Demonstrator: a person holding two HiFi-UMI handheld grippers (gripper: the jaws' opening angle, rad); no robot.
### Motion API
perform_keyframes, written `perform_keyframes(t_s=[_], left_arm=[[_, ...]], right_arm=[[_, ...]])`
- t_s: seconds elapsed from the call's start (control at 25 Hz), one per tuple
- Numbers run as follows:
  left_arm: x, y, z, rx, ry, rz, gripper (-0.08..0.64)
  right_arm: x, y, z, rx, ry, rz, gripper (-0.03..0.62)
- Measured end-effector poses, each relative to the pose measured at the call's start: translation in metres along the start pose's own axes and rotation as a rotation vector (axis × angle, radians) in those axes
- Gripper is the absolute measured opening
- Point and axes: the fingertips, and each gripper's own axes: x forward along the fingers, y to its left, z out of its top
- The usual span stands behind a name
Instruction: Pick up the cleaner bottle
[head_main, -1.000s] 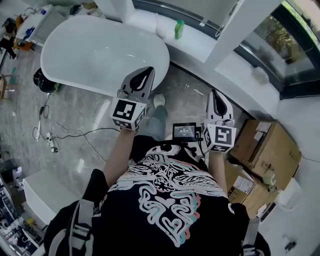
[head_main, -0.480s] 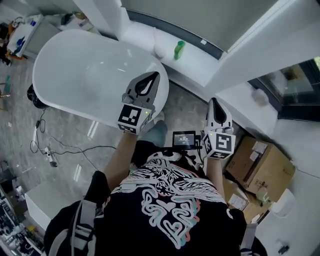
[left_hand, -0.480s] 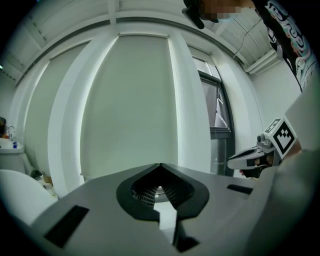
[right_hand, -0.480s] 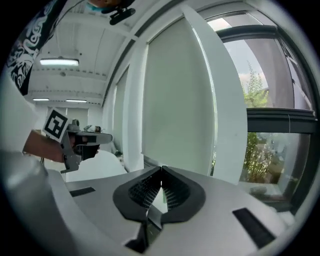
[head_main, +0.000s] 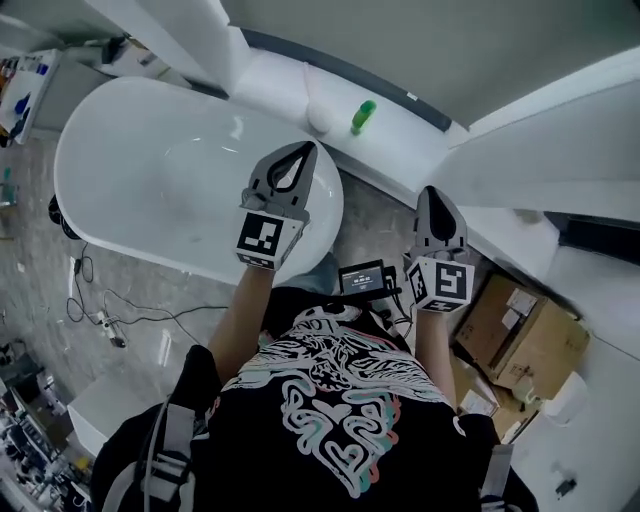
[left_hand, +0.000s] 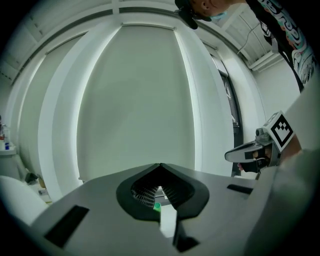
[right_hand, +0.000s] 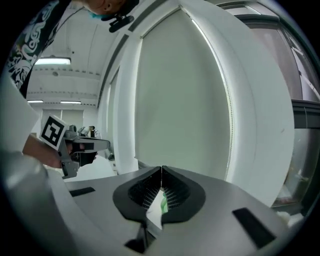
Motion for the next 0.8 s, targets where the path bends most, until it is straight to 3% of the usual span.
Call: perform_keyframes(t_s=[0.48,0.8], left_arm=[[0.046,0.018,-0.013,-0.002,0.014,-0.038,0.017],[0.075,0.019,-0.036,-0.007,0.052,-0.022,0.017]], right_arm=[[0.038,-0.010,0.002,-0.048,0.014,-0.018,0.028],[0.067,-0.024,-0.014,-0.044,0.027,0.030,0.028]])
